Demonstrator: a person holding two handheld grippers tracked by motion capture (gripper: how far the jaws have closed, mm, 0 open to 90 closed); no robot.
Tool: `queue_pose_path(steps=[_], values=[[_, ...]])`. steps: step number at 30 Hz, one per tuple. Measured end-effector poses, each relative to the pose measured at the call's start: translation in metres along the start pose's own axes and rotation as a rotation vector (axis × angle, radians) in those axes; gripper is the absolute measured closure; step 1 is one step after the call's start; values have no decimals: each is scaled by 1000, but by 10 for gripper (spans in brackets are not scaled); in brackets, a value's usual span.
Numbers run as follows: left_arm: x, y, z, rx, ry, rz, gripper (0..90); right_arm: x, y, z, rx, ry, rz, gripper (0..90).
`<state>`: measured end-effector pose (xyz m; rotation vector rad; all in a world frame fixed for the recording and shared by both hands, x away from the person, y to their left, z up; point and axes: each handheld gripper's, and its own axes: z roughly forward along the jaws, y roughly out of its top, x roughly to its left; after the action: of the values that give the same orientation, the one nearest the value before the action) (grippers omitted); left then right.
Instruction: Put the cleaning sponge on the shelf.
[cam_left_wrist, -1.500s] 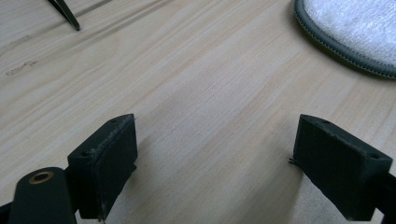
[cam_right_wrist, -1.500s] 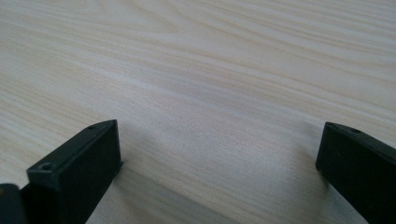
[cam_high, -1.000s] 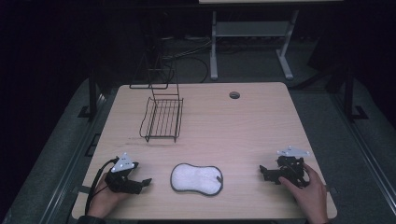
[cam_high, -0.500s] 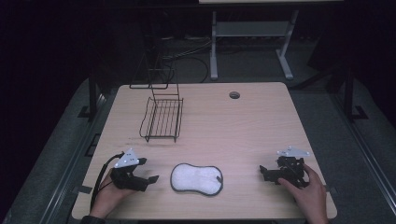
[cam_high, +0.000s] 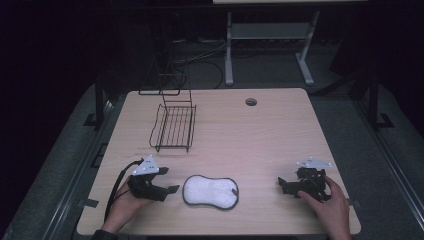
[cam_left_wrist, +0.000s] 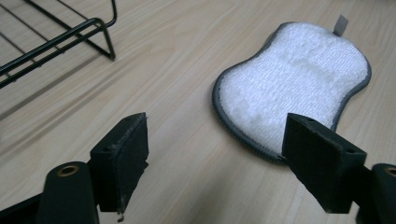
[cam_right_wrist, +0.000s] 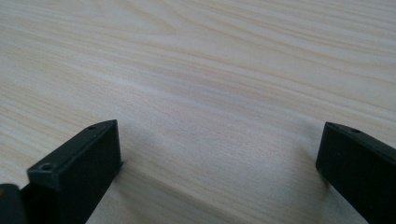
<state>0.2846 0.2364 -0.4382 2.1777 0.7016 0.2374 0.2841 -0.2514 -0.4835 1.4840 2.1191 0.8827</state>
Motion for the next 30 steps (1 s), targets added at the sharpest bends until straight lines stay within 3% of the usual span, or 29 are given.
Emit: queue_pose_path(steps=[14, 30], values=[[-10, 24, 14, -6, -79, 45, 359, 0, 0, 0, 0, 0, 0, 0], [-21, 52, 41, 13, -208, 84, 702, 0, 0, 0, 0, 0, 0, 0]])
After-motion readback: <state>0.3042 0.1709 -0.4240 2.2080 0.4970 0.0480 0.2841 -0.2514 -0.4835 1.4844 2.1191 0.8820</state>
